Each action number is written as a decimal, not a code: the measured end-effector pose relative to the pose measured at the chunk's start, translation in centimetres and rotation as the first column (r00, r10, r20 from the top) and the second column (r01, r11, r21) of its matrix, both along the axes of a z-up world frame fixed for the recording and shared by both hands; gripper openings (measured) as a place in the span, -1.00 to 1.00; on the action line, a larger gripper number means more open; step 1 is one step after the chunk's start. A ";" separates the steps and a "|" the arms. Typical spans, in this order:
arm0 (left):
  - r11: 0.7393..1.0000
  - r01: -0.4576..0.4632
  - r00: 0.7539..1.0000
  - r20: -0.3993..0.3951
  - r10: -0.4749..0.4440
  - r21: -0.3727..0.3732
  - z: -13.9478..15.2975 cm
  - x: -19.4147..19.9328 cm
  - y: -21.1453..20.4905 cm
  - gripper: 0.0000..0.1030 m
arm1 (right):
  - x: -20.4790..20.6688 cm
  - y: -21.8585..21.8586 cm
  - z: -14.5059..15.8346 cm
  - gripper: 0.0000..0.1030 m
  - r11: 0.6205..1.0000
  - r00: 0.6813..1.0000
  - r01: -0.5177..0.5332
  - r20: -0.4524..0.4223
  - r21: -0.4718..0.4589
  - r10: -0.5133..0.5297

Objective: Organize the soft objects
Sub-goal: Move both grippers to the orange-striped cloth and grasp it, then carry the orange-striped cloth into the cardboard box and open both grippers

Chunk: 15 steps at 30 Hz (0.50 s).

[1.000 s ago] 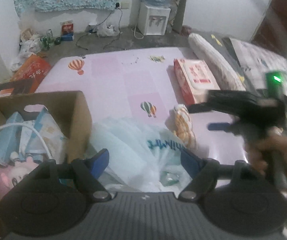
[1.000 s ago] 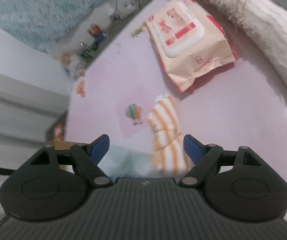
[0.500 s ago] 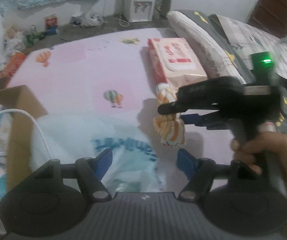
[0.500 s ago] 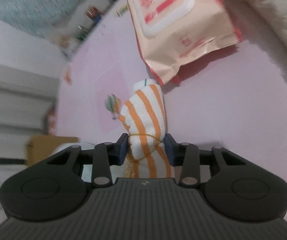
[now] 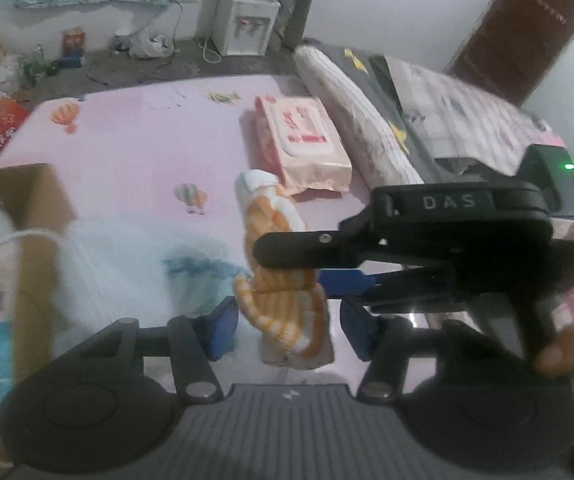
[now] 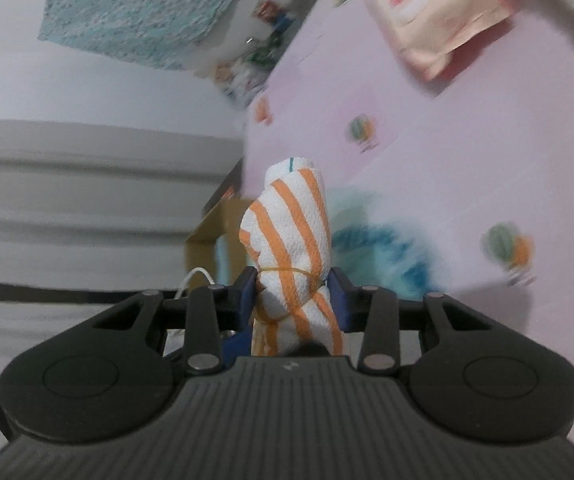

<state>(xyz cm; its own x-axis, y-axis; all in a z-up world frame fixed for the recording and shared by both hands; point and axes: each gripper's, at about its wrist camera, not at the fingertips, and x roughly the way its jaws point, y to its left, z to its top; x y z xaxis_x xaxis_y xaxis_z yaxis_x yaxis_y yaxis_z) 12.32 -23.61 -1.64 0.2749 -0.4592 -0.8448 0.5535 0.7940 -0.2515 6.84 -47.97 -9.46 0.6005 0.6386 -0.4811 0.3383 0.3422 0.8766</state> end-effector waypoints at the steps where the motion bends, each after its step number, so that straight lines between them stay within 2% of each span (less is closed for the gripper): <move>1: 1.000 -0.019 1.000 0.000 0.019 0.003 0.6 -0.1 1.2 0.10 | 0.3 1.2 0.7 -0.28 1.000 1.000 -0.017 0.013 0.017 0.016; 6: 0.988 -0.156 0.988 0.006 0.155 0.025 3.0 -0.1 9.7 0.10 | 2.7 8.6 3.2 -0.28 0.991 0.992 -0.124 0.043 0.058 0.122; 8: 0.977 -0.207 0.978 0.009 0.207 0.043 3.7 -0.1 13.2 0.10 | 4.0 12.9 3.8 -0.28 0.981 0.985 -0.170 0.049 0.089 0.167; 11: 0.954 -0.286 0.958 0.020 0.285 0.087 4.3 -0.2 18.8 0.10 | 5.9 19.4 4.4 -0.28 0.965 0.970 -0.241 0.057 0.108 0.236; 15: 0.898 -0.408 0.911 0.015 0.411 0.163 3.6 0.2 26.3 0.10 | 8.1 28.6 4.1 -0.27 0.939 0.945 -0.326 0.039 0.112 0.324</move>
<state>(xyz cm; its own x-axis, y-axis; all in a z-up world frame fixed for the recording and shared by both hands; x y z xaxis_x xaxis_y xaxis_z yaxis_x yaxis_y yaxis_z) 12.54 2.68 2.01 0.3924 -0.1689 -0.9041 0.1669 0.9797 -0.1106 14.94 -19.39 -5.35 0.3597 0.8507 -0.3833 0.2083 0.3272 0.9217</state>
